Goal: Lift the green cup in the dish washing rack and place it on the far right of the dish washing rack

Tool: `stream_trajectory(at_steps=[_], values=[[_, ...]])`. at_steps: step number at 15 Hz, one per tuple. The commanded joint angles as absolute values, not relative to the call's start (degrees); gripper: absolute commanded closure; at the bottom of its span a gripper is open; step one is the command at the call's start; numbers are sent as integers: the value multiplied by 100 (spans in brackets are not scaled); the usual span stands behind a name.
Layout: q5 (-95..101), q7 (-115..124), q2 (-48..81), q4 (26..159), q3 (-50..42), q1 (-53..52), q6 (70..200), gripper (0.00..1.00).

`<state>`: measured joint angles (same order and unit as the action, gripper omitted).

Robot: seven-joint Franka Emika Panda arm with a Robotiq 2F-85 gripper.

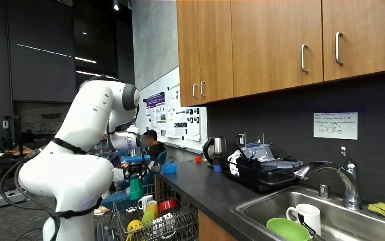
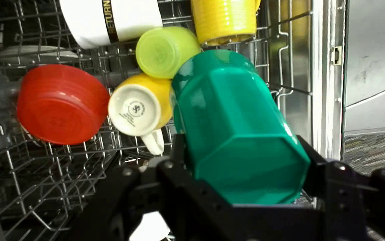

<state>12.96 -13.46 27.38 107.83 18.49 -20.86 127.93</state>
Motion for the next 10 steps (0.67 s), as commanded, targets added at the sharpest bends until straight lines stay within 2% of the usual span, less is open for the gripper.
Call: stream_trajectory(at_steps=[1, 10], values=[[1354, -1536, 3194, 10148, 1788, -2193, 12750, 51], [1135, -1823, 4093, 9225, 1963, -2403, 13080, 51]])
